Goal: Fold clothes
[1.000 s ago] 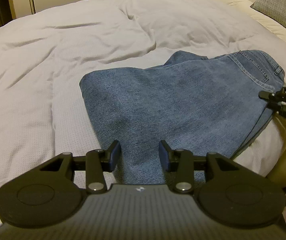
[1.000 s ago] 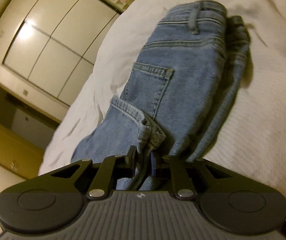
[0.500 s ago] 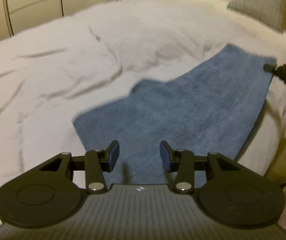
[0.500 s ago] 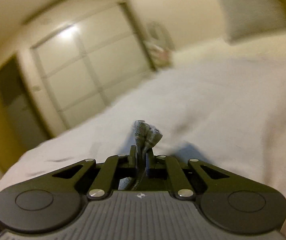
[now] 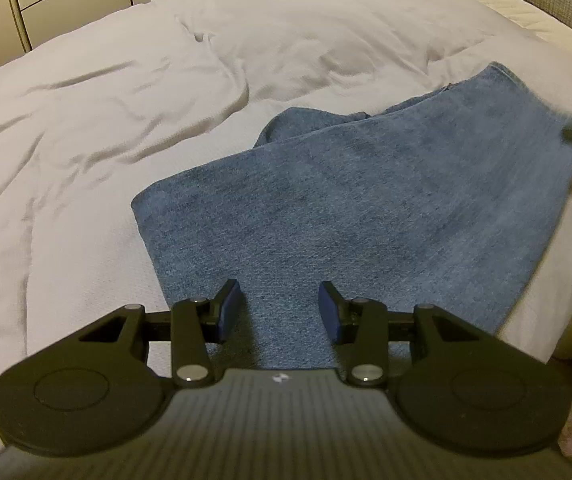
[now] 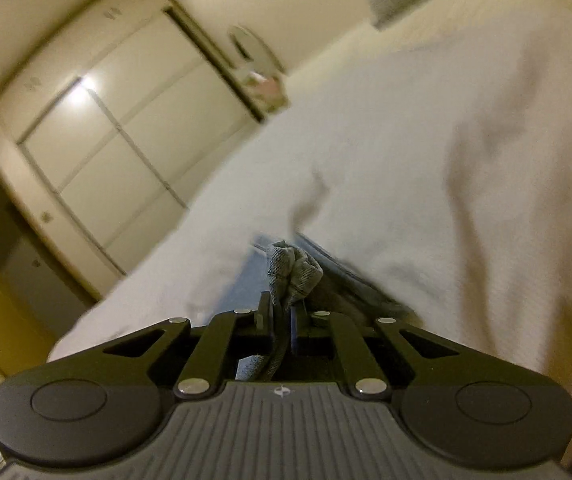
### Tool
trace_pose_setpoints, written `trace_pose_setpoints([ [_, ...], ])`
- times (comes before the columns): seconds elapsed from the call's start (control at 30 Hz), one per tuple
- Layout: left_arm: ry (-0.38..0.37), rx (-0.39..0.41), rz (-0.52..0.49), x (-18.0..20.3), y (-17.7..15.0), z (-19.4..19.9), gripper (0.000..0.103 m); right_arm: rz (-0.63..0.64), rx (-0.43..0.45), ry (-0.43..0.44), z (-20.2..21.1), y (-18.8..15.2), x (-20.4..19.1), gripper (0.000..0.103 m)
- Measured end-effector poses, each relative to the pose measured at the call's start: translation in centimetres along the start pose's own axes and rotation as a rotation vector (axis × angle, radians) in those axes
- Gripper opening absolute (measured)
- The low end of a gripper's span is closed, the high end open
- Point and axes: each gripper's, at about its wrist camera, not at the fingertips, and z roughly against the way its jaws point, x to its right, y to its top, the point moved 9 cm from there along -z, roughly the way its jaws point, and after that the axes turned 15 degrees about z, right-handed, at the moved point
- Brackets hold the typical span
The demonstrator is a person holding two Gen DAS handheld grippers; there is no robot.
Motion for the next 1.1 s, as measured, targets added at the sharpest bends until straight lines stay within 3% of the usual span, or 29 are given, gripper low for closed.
trace_pose_setpoints([
  [0.1,0.004,0.004,-0.003,-0.1,-0.2,0.5,0.038,-0.042,-0.067,-0.026,-1.7,-1.5,1.7,0.003],
  [0.17,0.005,0.005,0.003,-0.5,-0.4,1.0,0.038,-0.006,-0.053,-0.083,-0.6,-0.7,1.2,0.021],
  [0.2,0.003,0.005,0.009,-0.7,-0.6,1.2,0.038,0.041,-0.033,-0.139,0.2,-0.2,0.7,0.036],
  [0.23,0.0,0.005,0.014,-0.9,-0.8,1.4,0.038,0.093,-0.009,-0.2,1.0,0.3,0.1,0.036],
  [0.33,-0.004,0.006,0.018,-1.4,-1.3,1.7,0.038,0.21,0.022,-0.229,2.1,0.4,-1.8,0.036],
  [0.5,0.053,-0.001,0.018,-1.5,-1.7,2.0,0.037,0.265,-0.149,-0.238,-1.3,-2.3,-0.8,0.038],
  [0.7,0.098,-0.006,0.038,-2.5,-3.0,3.9,0.037,0.232,-0.101,-0.166,2.2,-1.8,-4.3,0.041],
  [0.8,0.104,-0.002,0.052,-3.0,-4.0,5.0,0.038,0.243,-0.136,-0.115,2.9,-3.3,-6.9,0.049],
  [0.97,0.088,0.005,0.083,-4.2,-5.3,6.8,0.038,0.251,-0.205,-0.046,4.2,-6.5,-10.5,0.051],
  [1.1,0.068,0.013,0.115,-5.5,-6.6,8.0,0.038,0.334,-0.222,-0.004,5.8,-8.0,-13.8,0.055],
])
